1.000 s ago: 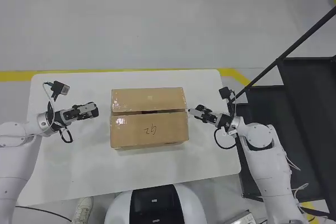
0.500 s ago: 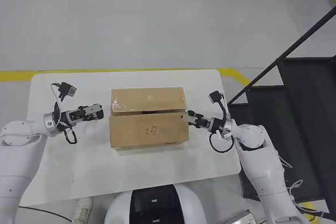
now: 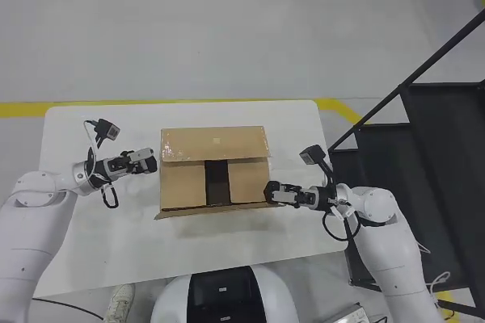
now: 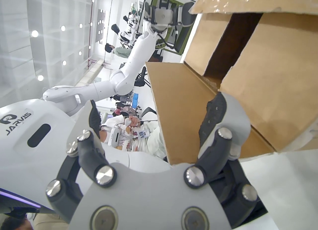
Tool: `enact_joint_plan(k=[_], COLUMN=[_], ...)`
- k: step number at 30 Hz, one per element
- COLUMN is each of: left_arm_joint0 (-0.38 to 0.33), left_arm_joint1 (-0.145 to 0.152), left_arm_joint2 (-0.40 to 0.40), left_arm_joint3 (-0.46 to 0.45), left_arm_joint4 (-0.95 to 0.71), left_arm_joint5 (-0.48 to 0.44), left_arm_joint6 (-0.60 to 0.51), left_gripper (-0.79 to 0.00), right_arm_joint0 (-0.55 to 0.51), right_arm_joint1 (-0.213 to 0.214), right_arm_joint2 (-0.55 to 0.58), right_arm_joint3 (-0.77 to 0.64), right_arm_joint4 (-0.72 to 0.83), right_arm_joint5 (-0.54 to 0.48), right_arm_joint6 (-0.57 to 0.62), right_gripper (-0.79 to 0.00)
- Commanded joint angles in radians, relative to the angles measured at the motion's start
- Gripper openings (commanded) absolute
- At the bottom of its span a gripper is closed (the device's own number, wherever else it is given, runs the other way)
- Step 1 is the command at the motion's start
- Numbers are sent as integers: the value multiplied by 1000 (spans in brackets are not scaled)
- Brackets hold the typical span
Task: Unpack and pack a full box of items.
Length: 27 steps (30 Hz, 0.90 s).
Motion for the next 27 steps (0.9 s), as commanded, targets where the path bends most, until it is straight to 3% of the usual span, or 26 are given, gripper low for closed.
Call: enact_joint_plan(k=[1, 9, 14, 21, 27], left_arm_joint0=[-15, -79, -111, -175, -263], left_arm_joint1=[-9, -42, -59, -84, -113], left_arm_joint2=[18, 87, 96, 125, 156], left_arm_joint3=[21, 105, 130, 139, 222], left_arm_joint4=[-27, -28, -127, -196, -231], left_arm_joint5=[-1, -31, -70, -41, -41], left_arm_joint6=[-5, 12, -41, -79, -79], left_gripper=[0, 0, 0, 0, 0], right_arm_joint0=[-16, -67, -94, -120, -123], right_arm_joint1=[5, 20, 31, 44, 52], right_arm_joint2=[-2, -1, -4, -36, -78], right_arm_joint3=[-15, -49, -62, -82, -90], right_arm_joint4=[-10, -24, -63, -141, -193], right_arm_joint5=[-1, -7, -11, -4, 3], right_arm_joint6=[11, 24, 41, 62, 65], right_gripper=[0, 0, 0, 0, 0])
